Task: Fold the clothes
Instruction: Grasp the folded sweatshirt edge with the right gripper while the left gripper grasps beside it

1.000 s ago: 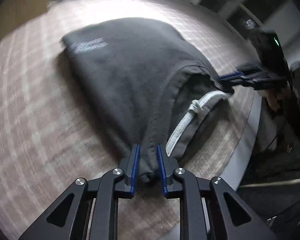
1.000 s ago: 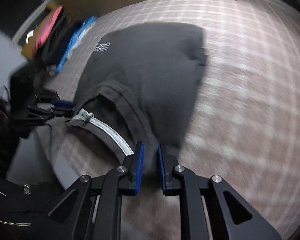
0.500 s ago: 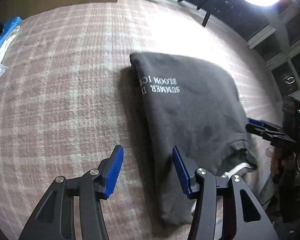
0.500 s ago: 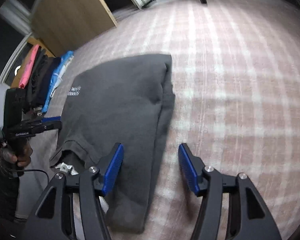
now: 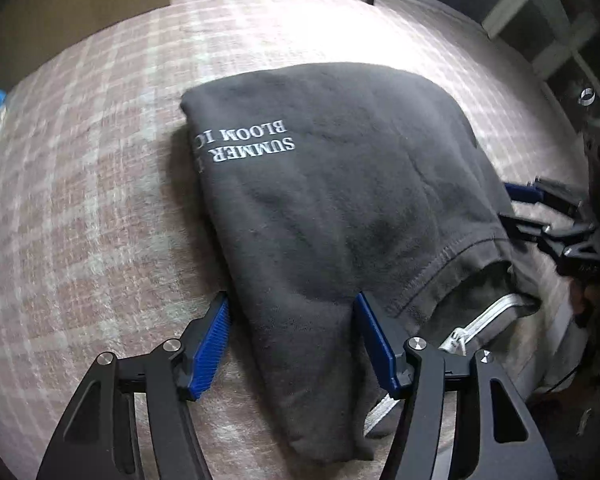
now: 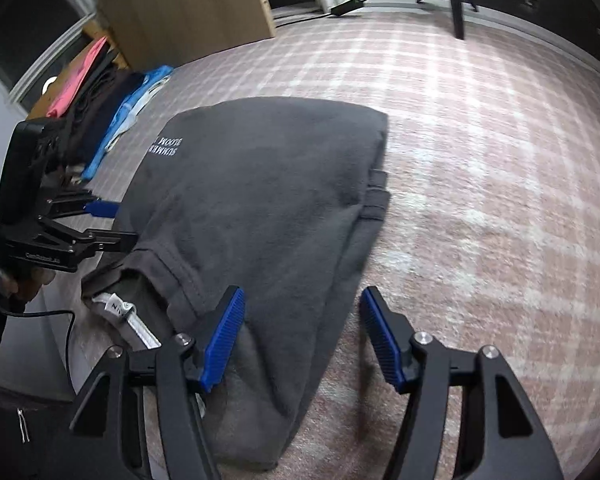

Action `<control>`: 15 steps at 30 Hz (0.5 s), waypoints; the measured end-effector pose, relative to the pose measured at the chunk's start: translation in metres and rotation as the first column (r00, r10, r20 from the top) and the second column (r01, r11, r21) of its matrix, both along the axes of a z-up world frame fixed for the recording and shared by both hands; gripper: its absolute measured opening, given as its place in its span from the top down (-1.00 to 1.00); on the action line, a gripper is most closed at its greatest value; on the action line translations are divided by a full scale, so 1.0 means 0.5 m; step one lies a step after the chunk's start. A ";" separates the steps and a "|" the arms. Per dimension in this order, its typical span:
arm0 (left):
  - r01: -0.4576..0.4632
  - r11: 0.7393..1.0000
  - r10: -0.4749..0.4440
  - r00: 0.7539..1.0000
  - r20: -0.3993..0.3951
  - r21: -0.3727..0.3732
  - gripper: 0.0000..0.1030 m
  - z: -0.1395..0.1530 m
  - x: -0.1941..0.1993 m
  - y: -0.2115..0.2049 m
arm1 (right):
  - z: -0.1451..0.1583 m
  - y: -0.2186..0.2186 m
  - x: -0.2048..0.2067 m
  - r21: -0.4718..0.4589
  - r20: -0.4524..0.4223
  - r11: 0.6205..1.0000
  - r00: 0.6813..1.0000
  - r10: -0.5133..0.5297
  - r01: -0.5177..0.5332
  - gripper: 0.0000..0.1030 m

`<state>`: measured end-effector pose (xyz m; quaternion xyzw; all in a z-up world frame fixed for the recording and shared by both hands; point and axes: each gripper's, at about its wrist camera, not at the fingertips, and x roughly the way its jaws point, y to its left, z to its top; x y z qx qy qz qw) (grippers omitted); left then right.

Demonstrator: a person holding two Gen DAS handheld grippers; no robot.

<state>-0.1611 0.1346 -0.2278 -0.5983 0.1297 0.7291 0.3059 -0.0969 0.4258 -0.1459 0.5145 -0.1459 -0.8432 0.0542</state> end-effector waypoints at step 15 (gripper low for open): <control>-0.090 0.977 0.074 0.993 0.087 0.191 0.77 0.013 -0.013 -0.130 | -0.031 0.062 -0.028 -0.351 0.018 0.936 0.999 -0.031 0.035 0.71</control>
